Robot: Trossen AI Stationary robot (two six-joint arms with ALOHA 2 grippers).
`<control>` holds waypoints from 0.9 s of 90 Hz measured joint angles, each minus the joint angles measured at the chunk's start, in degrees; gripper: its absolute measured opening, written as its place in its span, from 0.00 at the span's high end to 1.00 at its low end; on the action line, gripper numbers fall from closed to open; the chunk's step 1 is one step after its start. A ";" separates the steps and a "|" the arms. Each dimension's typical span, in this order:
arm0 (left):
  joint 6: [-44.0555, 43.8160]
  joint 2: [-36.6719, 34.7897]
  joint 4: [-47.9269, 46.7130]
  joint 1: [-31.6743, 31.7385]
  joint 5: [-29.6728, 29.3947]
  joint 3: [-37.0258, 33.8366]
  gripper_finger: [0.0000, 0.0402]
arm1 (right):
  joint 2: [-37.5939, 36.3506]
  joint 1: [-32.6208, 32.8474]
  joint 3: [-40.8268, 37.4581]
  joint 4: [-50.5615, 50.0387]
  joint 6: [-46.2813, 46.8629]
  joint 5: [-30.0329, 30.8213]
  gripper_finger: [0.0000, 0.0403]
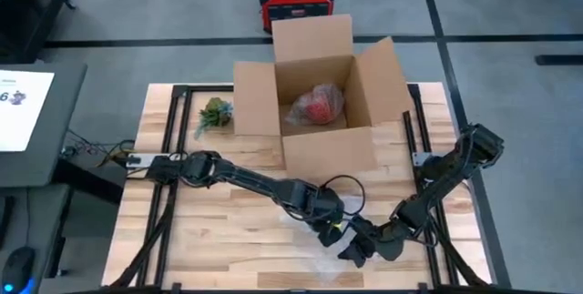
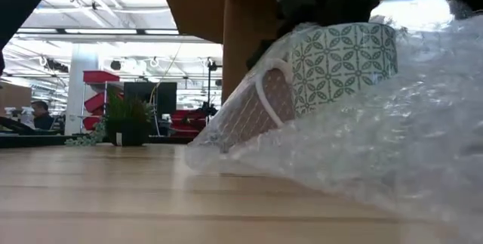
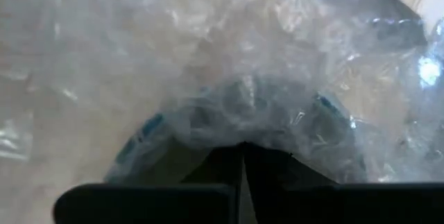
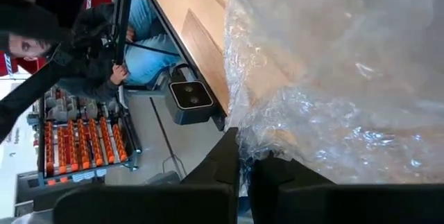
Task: Wrap mug
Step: Wrap the white mug with bubble wrap
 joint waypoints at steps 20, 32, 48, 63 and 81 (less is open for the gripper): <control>0.06 -6.85 -4.59 -0.47 0.43 -0.04 1.00 | 0.00 -0.02 0.00 -0.12 -0.02 0.00 1.00; -0.43 -9.97 -6.02 -1.64 0.73 -0.19 1.00 | 0.00 -0.02 0.00 -0.27 -0.04 0.00 1.00; -1.06 -13.78 -1.64 -3.77 -13.53 0.07 1.00 | 0.00 -0.11 0.00 -0.29 -0.11 0.00 1.00; 0.61 -11.93 0.99 -2.49 -19.84 -1.94 1.00 | 0.00 -0.19 0.00 -0.40 -0.07 -0.01 1.00; 1.18 -8.17 1.62 -1.36 -16.55 -3.86 1.00 | 0.00 -0.19 -0.02 -0.13 -0.04 -0.02 1.00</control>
